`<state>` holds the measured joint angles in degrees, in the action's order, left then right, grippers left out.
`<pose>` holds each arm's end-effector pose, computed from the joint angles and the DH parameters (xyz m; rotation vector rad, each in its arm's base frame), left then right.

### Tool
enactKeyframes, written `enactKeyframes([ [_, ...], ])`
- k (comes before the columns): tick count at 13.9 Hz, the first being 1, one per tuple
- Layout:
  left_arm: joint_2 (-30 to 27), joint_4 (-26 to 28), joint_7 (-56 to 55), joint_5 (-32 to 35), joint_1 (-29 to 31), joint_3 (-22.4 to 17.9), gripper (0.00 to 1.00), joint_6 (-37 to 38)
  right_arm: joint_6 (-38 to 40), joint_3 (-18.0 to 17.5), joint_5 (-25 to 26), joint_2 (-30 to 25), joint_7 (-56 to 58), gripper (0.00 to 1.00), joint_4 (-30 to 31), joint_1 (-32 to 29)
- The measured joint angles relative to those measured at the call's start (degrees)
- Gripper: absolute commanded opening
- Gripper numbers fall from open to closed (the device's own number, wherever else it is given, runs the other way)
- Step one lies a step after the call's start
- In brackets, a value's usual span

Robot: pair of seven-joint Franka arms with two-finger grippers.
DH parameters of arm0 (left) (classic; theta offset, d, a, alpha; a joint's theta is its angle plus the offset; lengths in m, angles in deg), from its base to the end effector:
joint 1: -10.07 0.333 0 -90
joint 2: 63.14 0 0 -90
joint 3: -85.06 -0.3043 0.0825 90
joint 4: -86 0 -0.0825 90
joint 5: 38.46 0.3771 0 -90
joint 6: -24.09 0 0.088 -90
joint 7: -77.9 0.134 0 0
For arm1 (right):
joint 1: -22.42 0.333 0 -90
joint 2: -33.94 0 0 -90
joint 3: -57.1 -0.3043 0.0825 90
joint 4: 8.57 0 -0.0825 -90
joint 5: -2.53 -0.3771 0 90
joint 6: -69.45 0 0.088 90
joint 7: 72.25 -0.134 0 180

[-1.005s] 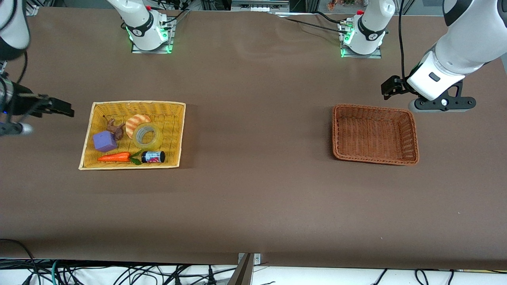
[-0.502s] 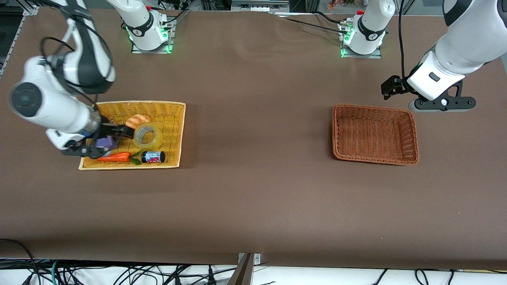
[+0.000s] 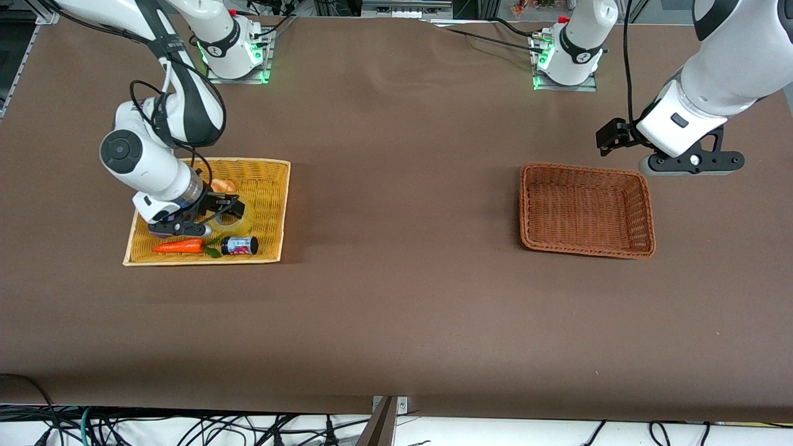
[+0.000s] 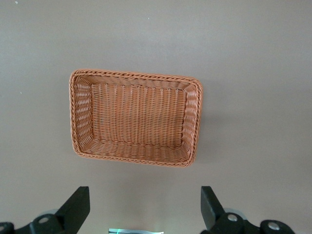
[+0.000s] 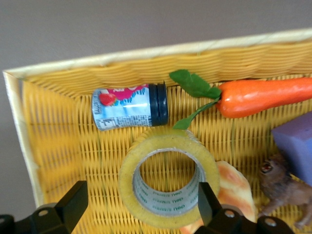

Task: Transfer tape with both arms
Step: 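Reach the right gripper down to the clear tape roll in the yellow basket, then close the right gripper on the rim of the tape roll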

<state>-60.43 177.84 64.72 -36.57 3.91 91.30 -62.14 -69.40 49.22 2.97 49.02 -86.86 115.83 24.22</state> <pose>0.5354 -0.1118 0.5403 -3.0753 -0.0202 0.2082 0.5453 0.0936 0.2387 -3.1105 0.1319 0.0229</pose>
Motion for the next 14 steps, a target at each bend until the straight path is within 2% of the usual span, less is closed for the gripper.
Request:
enactKeyframes([
  [6, 0.0, 0.0, 0.0, 0.0, 0.0, 0.0, 1.0, 0.0, -6.0, -1.9, 0.0, 3.1, -3.7, 1.0, 1.4, 0.1],
  [14, 0.0, 0.0, 0.0, 0.0, 0.0, 0.0, 1.0, 0.0, -10.4, -2.1, 0.0, 5.8, -3.7, 0.99, 4.1, 1.4],
])
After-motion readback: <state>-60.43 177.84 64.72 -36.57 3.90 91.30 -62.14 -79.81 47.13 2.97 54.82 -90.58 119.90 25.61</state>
